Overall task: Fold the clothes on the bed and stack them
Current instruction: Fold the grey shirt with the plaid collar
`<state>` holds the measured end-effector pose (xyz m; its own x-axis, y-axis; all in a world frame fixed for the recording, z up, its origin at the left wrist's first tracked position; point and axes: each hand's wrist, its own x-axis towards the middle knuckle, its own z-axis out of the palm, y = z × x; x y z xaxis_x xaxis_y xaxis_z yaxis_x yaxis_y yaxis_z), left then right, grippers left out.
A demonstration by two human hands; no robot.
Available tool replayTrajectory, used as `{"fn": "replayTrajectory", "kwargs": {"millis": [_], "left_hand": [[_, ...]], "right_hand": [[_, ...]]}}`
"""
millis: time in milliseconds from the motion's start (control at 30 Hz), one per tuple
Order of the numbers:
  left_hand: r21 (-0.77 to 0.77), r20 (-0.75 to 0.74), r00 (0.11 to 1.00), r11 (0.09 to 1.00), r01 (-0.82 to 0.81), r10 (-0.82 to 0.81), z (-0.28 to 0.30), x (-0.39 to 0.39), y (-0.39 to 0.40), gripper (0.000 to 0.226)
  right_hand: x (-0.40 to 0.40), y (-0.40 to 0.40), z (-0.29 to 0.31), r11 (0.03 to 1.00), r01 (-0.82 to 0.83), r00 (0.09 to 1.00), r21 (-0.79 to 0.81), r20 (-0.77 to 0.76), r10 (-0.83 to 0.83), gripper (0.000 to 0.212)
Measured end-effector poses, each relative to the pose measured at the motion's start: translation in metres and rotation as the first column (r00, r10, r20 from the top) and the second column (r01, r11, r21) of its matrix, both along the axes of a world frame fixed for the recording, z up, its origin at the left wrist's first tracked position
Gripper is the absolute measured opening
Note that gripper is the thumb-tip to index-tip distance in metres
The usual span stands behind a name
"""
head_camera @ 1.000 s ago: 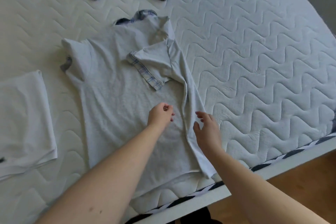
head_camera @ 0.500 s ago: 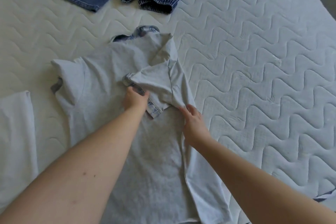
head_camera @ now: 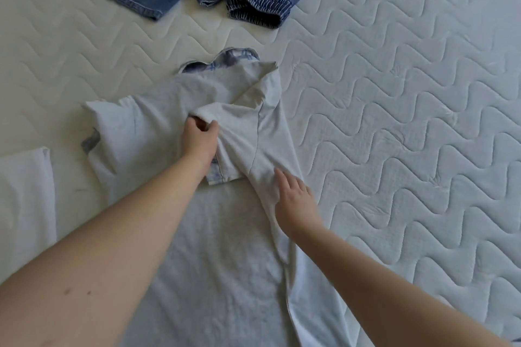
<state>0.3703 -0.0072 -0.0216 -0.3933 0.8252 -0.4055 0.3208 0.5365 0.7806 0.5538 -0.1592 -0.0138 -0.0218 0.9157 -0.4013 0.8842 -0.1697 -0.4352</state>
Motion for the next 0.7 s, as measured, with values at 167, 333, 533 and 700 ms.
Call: {"fn": "replayTrajectory", "kwargs": {"millis": [167, 333, 533, 700], "left_hand": [[0.117, -0.036, 0.999, 0.993, -0.015, 0.019, 0.000, -0.021, -0.007, 0.043], [-0.173, 0.085, 0.996, 0.985, -0.009, 0.024, -0.019, -0.019, -0.035, 0.051], [-0.271, 0.167, 0.981, 0.953, 0.138, -0.094, -0.021, -0.007, -0.044, 0.056], [-0.086, -0.367, 0.927, 0.995, 0.055, -0.083, 0.007, 0.004, -0.024, 0.075]], "right_hand": [[0.000, -0.001, -0.011, 0.990, -0.141, 0.984, -0.013, 0.104, 0.142, 0.065], [0.010, -0.004, -0.014, 0.986, -0.149, 0.978, -0.076, 0.138, 0.159, 0.062], [0.022, -0.004, -0.016, 0.992, -0.066, 0.984, -0.112, 0.159, 0.083, 0.060], [0.023, 0.008, -0.013, 0.996, -0.043, 0.991, -0.076, 0.122, 0.052, 0.057]]}}
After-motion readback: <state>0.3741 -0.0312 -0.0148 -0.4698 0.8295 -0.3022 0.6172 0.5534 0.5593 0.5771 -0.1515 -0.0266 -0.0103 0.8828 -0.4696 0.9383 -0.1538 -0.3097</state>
